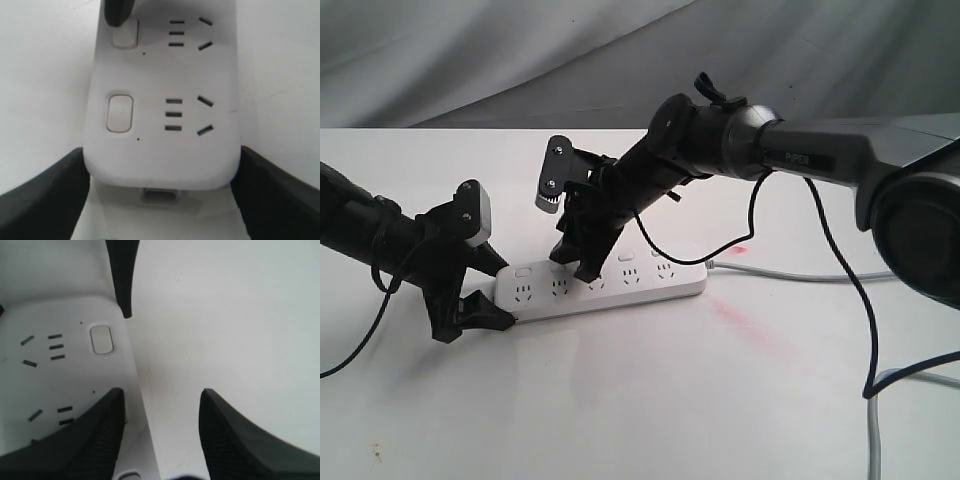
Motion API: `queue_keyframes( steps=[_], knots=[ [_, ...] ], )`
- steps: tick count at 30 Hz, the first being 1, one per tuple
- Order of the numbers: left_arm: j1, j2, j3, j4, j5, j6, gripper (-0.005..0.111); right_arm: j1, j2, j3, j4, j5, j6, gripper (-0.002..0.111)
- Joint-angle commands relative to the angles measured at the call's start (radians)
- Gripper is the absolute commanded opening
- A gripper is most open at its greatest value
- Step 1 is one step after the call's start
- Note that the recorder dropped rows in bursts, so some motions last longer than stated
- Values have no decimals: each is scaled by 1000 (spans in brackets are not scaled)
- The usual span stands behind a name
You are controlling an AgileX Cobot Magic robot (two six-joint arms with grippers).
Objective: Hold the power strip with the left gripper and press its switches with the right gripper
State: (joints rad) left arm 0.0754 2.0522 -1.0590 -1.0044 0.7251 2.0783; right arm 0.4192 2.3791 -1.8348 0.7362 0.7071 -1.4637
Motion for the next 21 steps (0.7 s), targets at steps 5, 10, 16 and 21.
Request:
queue_keyframes(
  steps=[5,10,16,21],
  knots=[
    [-5,-2,-5,-10,4,-2,54,1,2,0,-41,21,-1,44],
    [-5,-2,-5,-10,4,-2,54,1,2,0,-35,11,-1,44],
    [-5,-2,-5,-10,4,-4,54,1,2,0,12,-8,-1,44],
    [-5,-2,-5,-10,4,-4,54,5,2,0,12,-8,-1,44]
  ],
)
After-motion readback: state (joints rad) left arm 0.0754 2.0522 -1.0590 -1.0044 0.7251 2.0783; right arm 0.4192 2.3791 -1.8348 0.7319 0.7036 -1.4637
